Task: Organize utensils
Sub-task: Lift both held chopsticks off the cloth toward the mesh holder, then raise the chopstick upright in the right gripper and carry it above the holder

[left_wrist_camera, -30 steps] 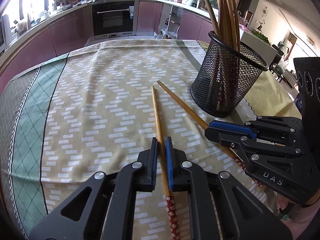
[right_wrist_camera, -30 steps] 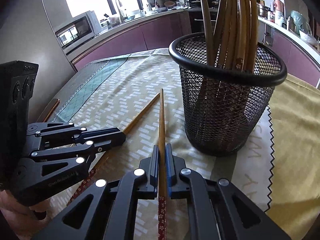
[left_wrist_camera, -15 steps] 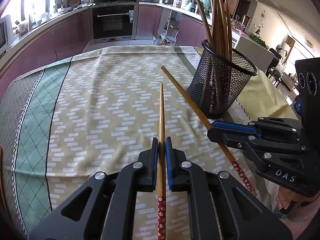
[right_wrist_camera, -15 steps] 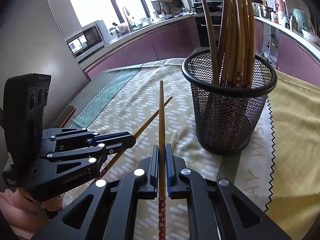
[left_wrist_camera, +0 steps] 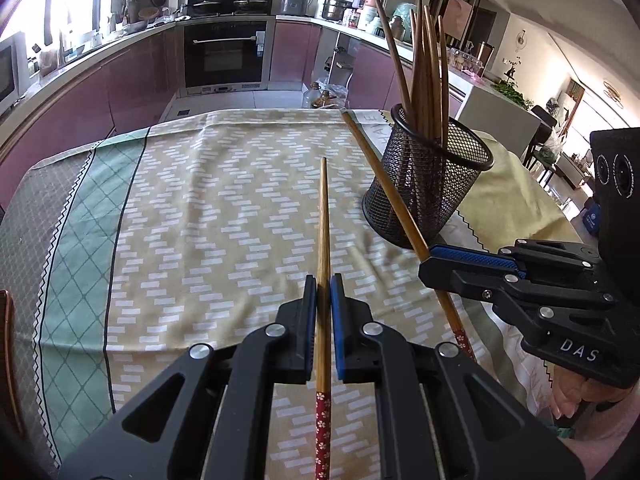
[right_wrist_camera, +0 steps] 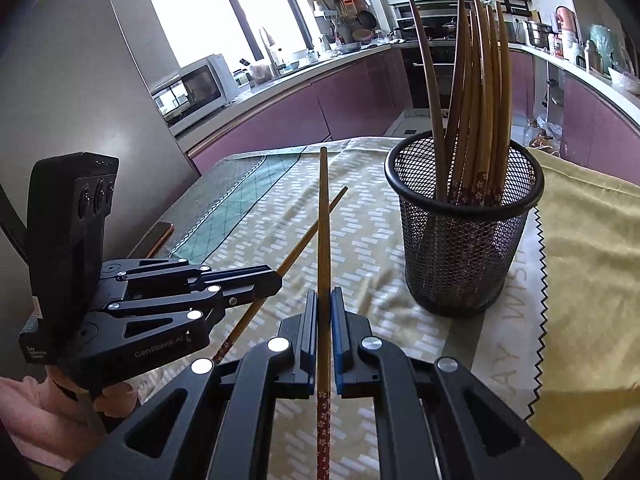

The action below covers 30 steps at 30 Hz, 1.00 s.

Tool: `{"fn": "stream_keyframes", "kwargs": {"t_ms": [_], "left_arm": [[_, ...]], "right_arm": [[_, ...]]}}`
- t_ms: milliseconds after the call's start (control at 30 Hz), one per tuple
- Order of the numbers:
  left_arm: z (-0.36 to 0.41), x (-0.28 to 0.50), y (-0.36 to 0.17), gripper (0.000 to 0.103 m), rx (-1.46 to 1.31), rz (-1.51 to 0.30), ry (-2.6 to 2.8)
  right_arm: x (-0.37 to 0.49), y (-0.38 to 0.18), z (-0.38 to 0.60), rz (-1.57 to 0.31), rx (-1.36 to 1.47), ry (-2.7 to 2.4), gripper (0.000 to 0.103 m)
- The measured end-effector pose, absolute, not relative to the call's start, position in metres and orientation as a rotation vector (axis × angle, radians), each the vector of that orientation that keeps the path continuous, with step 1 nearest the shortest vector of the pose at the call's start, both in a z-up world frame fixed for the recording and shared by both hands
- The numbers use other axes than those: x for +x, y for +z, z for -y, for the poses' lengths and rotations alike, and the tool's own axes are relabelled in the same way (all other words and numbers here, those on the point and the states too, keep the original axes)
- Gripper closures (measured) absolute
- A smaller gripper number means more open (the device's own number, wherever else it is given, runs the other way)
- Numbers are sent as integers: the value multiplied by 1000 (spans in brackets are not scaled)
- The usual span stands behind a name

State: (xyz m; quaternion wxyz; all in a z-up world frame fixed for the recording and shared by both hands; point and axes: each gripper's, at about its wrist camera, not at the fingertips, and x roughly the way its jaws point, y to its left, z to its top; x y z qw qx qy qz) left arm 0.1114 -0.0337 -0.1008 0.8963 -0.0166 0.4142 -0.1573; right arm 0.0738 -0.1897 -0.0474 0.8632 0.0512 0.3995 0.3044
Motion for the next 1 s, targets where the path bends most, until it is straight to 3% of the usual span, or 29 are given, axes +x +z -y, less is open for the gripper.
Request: {"fn": "stream_keyframes", "kwargs": {"t_ms": [1000], "left_arm": [[35,98,-71,95,-61,-801,-371]], "right_arm": [[65,-25,211,-747,153,646,97]]}}
